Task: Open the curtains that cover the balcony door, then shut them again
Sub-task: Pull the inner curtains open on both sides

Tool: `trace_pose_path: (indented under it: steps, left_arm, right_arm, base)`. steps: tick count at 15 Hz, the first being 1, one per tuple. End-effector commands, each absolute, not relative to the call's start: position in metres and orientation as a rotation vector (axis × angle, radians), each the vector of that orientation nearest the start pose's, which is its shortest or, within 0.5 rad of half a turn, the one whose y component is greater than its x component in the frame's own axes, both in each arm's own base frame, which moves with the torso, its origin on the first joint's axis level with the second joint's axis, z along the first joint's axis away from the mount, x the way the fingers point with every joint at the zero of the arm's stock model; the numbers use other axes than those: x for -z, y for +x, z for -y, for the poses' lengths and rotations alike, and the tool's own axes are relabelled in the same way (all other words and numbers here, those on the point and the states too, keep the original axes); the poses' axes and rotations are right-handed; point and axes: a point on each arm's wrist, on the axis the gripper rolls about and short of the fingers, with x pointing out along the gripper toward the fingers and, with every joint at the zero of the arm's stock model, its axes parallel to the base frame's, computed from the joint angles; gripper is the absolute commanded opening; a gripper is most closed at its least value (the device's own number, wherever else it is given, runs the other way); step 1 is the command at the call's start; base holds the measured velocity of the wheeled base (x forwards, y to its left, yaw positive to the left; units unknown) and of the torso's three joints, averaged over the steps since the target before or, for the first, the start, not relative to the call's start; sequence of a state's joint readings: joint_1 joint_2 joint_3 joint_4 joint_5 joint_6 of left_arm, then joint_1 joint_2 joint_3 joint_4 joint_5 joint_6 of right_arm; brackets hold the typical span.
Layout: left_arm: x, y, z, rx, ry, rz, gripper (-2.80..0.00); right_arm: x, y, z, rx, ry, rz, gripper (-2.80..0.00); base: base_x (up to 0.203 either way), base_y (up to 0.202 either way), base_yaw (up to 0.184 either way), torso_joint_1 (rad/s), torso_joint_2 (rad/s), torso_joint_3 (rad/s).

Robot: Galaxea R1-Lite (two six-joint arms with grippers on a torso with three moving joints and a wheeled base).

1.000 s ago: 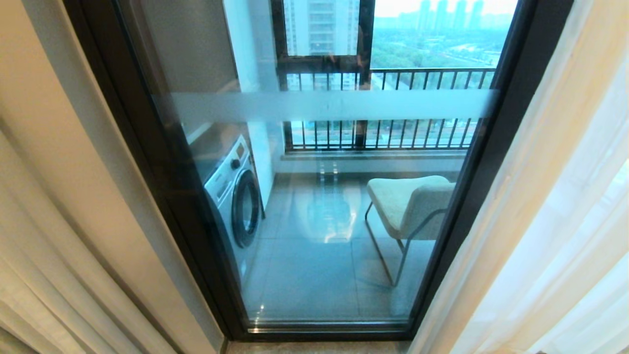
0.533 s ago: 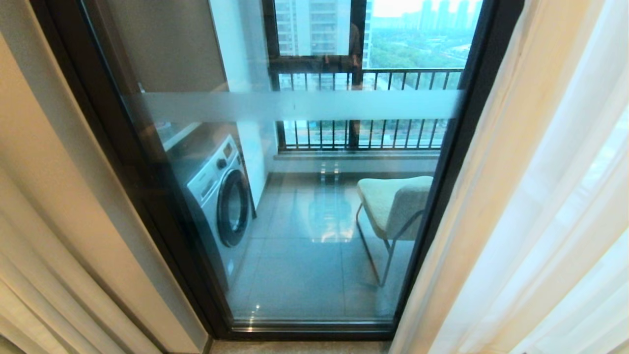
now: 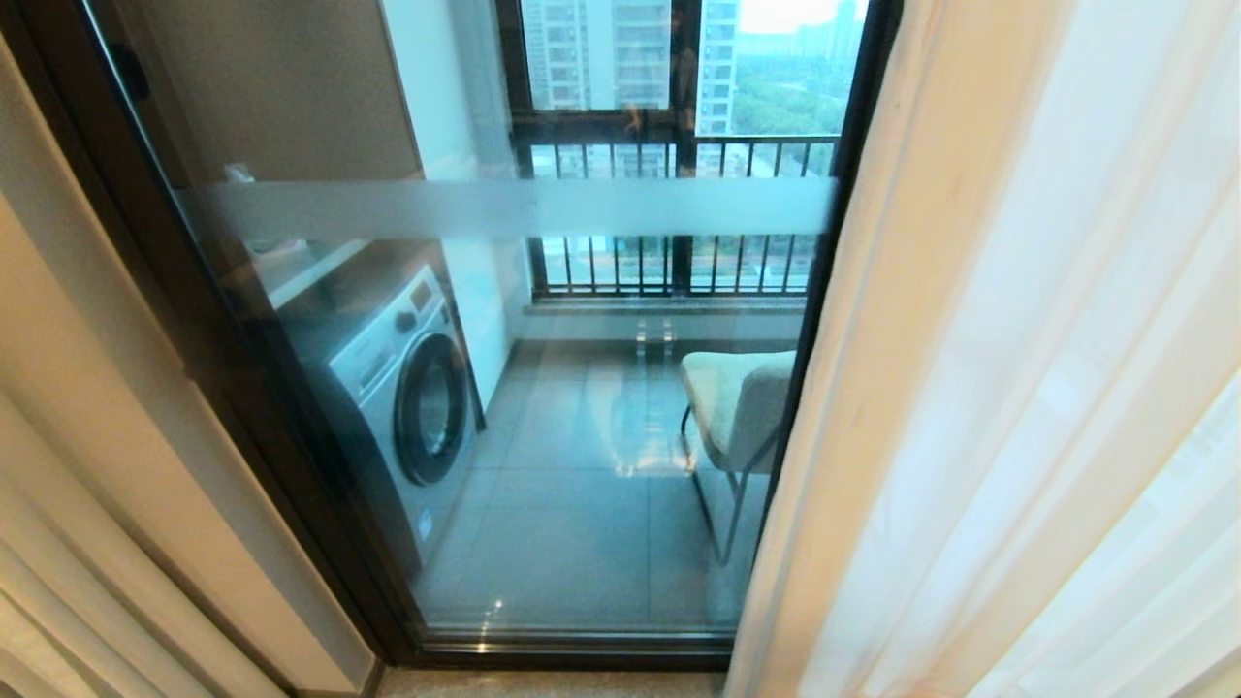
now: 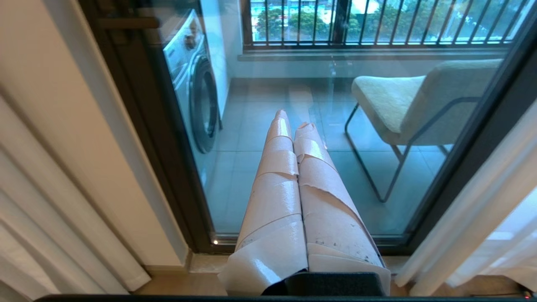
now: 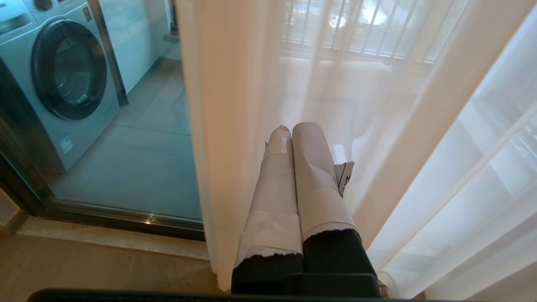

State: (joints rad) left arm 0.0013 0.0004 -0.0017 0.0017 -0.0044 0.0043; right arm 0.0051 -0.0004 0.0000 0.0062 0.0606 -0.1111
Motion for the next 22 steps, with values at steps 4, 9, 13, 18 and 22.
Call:
trace_pose_path:
  steps: [4, 9, 13, 18, 22]
  left_arm:
    - [-0.0757, -0.0229, 0.0002, 0.002, 0.005, 0.000, -2.80]
    - [-0.0757, -0.0229, 0.0001, 0.003, 0.005, 0.000, -2.80]
    - [-0.0758, -0.0229, 0.0001, 0.003, 0.006, 0.000, -2.80]
    - [-0.0757, -0.0229, 0.0001, 0.000, 0.005, 0.000, -2.80]
    - [-0.0758, -0.0229, 0.0001, 0.001, 0.005, 0.000, -2.80]
  right_arm:
    - [-0.0750, -0.0228, -0.0012, -0.065, -0.086, -0.002, -2.80]
    - [-0.0750, -0.0228, -0.0012, -0.066, -0.084, -0.002, -2.80]
    - [-0.0750, -0.0228, -0.0012, -0.066, -0.084, -0.002, -2.80]
    - [-0.0749, -0.0228, -0.0012, -0.065, -0.107, -0.003, -2.80]
    - [-0.0751, -0.0230, -0.0012, -0.063, -0.115, -0.003, -2.80]
  base:
    - [0.000, -0.187, 0.003, 0.002, 0.00, 0.002]
    - [0.000, -0.183, 0.003, 0.002, 0.00, 0.003]
    - [0.000, -0.028, 0.000, 0.001, 0.00, 0.001]
    - [0.000, 0.000, 0.000, 0.000, 0.00, 0.000]
    - [0.000, 0.000, 0.000, 0.000, 0.00, 0.000]
